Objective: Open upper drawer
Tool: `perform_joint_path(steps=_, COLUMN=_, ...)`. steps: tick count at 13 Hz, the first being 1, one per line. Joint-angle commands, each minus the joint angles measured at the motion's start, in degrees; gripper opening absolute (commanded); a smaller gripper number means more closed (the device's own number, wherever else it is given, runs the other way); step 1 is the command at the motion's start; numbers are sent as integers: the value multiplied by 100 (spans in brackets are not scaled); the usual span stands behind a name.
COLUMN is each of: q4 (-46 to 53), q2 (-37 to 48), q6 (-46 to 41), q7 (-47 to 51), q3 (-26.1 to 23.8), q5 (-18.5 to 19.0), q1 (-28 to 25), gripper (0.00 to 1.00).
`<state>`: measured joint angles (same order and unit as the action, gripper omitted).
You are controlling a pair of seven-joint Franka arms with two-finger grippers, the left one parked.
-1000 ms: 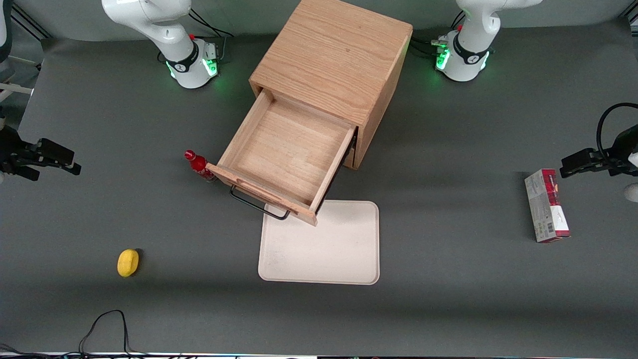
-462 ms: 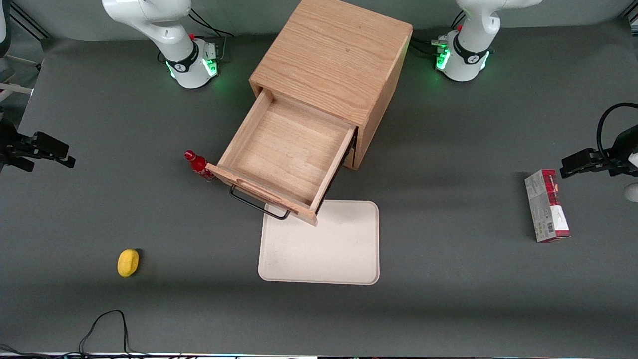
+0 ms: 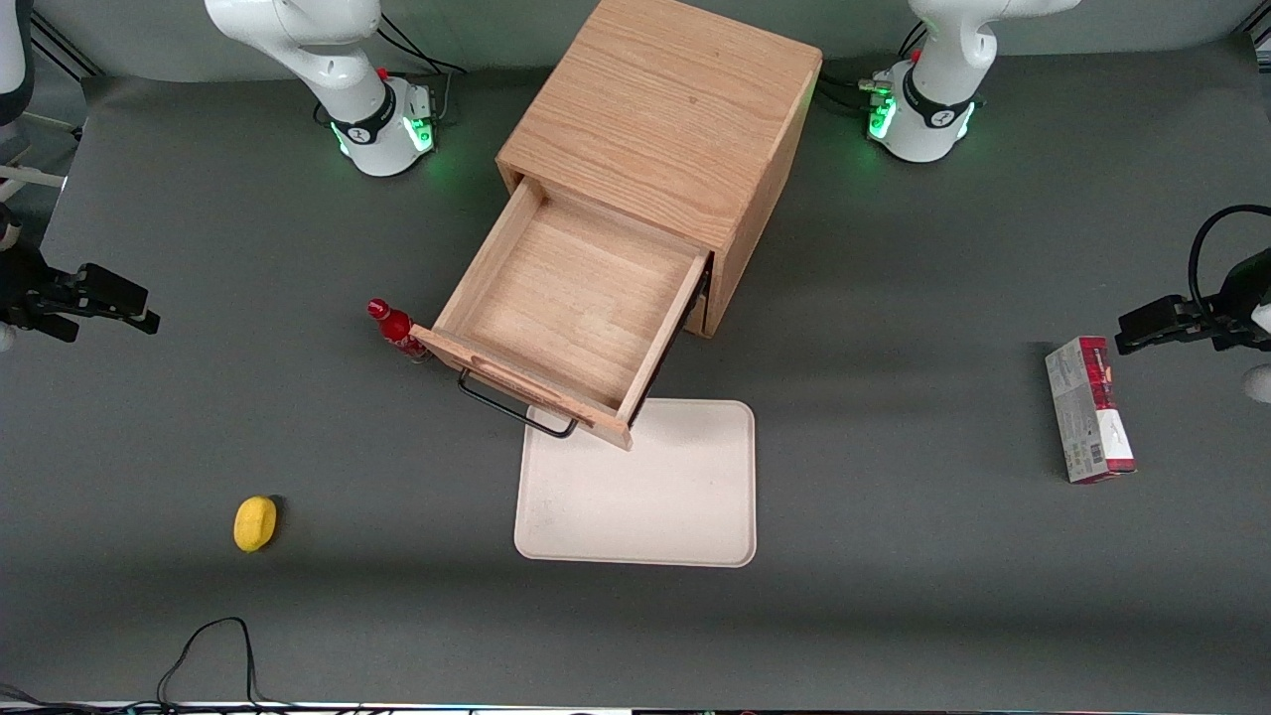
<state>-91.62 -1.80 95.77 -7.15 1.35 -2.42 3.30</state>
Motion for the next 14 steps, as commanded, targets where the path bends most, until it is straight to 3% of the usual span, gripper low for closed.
perform_joint_path(steps=1, q4=-75, q2=57, q6=65, q7=170, q3=-126, q5=145, q1=57, gripper=100)
perform_joint_path(steps=14, q4=-66, q2=57, q6=-225, q7=285, q3=-108, q5=365, q1=48, gripper=100)
